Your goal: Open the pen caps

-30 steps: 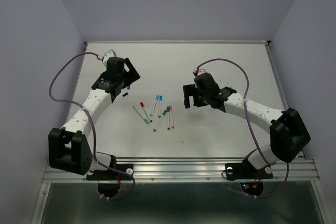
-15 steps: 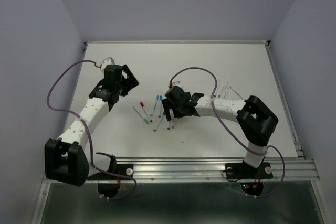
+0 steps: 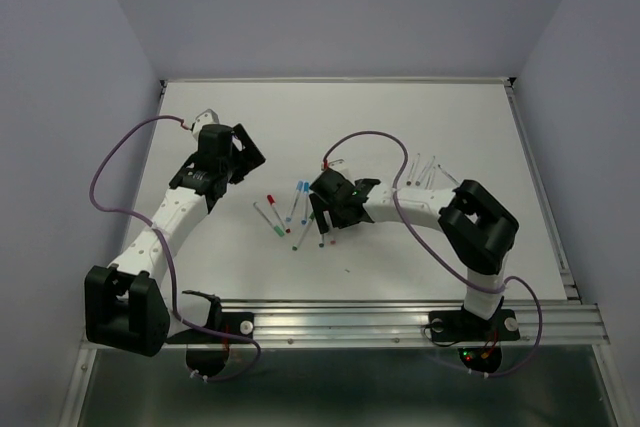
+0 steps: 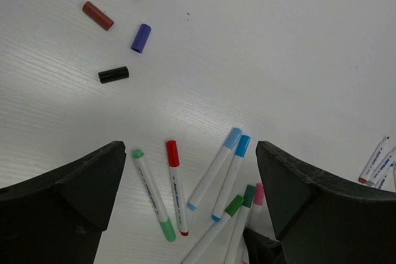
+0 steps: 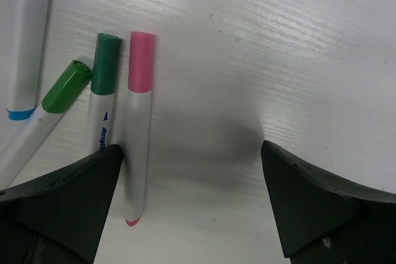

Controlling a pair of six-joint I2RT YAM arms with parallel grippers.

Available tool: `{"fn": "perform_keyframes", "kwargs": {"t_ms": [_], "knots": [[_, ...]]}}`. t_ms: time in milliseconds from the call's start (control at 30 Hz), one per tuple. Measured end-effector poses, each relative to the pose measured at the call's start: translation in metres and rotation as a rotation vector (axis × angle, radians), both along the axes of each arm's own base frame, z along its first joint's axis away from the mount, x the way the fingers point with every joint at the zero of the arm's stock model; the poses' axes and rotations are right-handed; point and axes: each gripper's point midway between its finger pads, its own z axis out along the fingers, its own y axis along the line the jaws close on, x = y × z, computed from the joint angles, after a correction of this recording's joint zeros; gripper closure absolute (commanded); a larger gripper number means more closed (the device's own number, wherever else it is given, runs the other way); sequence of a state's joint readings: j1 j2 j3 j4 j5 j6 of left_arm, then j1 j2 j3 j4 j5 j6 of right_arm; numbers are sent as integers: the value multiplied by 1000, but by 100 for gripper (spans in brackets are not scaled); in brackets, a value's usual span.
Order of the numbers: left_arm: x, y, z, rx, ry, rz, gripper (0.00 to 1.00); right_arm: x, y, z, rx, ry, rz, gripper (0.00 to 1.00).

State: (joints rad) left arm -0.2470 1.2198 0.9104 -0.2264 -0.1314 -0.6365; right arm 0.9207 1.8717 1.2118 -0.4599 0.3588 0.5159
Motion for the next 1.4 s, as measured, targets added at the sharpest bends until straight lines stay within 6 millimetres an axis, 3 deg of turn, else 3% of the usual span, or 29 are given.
{"fn": "perform_keyframes", "kwargs": {"t_ms": [67, 100, 133, 200, 400, 467, 700, 967, 1133, 1233, 1400], "knots": [[0, 0, 0, 0, 0, 0, 1, 0, 2, 0, 1, 1, 3, 4], [0, 0, 0, 0, 0, 0, 1, -1, 2, -1, 2, 3, 4, 15], [0, 0, 0, 0, 0, 0, 1, -1, 3, -1, 5, 5, 6, 15], [0, 0, 0, 0, -2, 0, 1, -1, 8, -2, 18, 15, 13, 34], [0, 0, 0, 0, -2, 0, 1, 1, 19, -4, 37, 28, 36, 53], [0, 0, 0, 0, -2, 0, 1, 1, 22, -4, 41, 34, 44, 66], [0, 0, -1, 3, 0, 0, 1, 0, 29, -6, 47, 49, 83, 97], [2, -11, 3, -20, -15, -63, 1, 4, 20, -2, 64, 21, 102, 99], [2, -42, 13, -117, -76, -224, 1, -5, -7, 7, 112, 33, 134, 99], [-5, -65, 18, -181, -115, -328, 1, -5, -13, 36, 199, -4, 151, 99], [-21, -114, 38, -275, -187, -518, 1, 2, 5, 107, 423, -144, 229, 99]]}}
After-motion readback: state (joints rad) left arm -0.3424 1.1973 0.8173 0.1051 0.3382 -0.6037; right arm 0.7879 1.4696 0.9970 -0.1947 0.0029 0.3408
